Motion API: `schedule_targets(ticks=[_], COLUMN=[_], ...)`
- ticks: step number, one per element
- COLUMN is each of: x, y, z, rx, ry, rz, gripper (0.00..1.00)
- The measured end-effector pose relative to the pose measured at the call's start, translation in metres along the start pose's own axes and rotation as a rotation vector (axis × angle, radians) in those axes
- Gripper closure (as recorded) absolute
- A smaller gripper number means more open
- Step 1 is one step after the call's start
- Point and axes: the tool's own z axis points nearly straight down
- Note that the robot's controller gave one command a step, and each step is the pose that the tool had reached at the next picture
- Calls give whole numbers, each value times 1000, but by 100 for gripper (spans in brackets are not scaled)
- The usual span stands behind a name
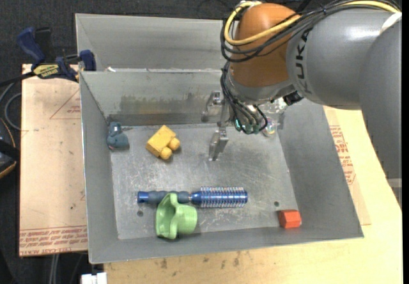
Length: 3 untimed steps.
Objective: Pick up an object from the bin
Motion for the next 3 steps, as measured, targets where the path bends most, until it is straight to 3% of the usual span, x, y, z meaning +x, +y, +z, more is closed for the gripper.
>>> schedule_targets(ticks=[1, 2, 3], x=[127, 109, 107], y=[33, -14, -13], z=[-15, 83, 79], rx=[0, -2, -2], ry=[0, -12, -20], rz=[-21, -73, -74], gripper=[0, 0, 100])
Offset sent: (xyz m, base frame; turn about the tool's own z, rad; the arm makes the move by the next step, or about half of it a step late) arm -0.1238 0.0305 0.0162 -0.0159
